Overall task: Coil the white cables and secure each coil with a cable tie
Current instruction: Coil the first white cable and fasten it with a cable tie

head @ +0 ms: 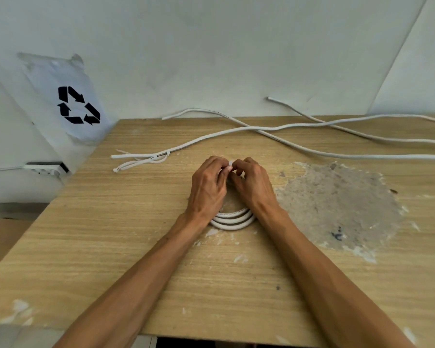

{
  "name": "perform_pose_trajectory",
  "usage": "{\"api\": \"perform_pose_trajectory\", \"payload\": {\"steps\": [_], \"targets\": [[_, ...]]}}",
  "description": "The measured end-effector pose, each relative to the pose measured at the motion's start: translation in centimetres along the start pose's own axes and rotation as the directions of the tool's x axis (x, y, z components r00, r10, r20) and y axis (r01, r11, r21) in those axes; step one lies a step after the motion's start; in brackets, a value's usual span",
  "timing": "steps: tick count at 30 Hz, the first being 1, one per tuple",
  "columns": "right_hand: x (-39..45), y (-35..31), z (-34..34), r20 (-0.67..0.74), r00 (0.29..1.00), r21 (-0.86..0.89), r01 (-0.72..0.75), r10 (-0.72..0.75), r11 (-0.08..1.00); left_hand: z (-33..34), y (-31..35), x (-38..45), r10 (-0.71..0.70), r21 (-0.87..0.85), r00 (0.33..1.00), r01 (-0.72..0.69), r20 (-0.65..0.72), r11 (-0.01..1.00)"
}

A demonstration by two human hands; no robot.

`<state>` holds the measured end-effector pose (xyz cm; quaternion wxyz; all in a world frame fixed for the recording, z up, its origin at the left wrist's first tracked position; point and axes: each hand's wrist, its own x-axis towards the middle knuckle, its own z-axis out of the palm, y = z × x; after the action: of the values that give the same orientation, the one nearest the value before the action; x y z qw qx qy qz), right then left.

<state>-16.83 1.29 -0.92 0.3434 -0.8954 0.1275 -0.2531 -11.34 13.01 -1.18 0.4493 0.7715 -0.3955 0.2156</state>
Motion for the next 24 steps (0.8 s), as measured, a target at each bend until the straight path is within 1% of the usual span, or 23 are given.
{"api": "perform_pose_trajectory", "payload": {"steps": [3,4,7,9,11,14,18,20,24], "targets": [[-0.4,-0.1,-0.4,0.041,0.999,0.002,0.025,-0.025,1.000,-0.3,-0.2,0.4,-0.141,-0.063,0.990,0.141,0.007,0.988],[-0.7,0.0,-0.8,0.051,0.998,-0.016,0.038,-0.037,0.999,-0.5,-0.3,0.6,-0.167,-0.061,0.986,0.168,0.024,0.984],[-1.2,0.2,-1.8,0.067,0.996,-0.130,0.071,-0.062,0.989,-1.4,-0.8,0.7,-0.205,0.056,0.967,0.198,0.154,0.978],[-1.4,0.1,-2.0,0.059,0.996,-0.202,0.072,-0.061,0.977,-2.1,-1.1,0.3,-0.269,0.142,0.932,0.239,0.245,0.960],[-1.4,-0.4,-2.0,0.050,0.997,-0.310,0.078,-0.065,0.948,-2.5,-1.5,0.0,-0.327,0.194,0.898,0.279,0.293,0.940],[-1.5,-1.4,-1.8,0.054,0.995,-0.471,0.103,-0.088,0.876,-2.5,-1.7,-0.1,-0.339,0.259,0.892,0.265,0.300,0.929],[-1.6,-2.2,-1.6,0.089,0.991,-0.623,0.135,-0.102,0.770,-2.3,-1.5,-0.1,-0.301,0.295,0.918,0.222,0.258,0.929],[-1.5,-2.5,-1.6,0.125,0.987,-0.654,0.159,-0.102,0.739,-2.2,-1.4,-0.1,-0.280,0.313,0.926,0.196,0.252,0.929],[-1.6,-2.6,-1.7,0.139,0.984,-0.655,0.179,-0.116,0.734,-2.0,-1.5,-0.3,-0.269,0.336,0.929,0.176,0.253,0.925]]}}
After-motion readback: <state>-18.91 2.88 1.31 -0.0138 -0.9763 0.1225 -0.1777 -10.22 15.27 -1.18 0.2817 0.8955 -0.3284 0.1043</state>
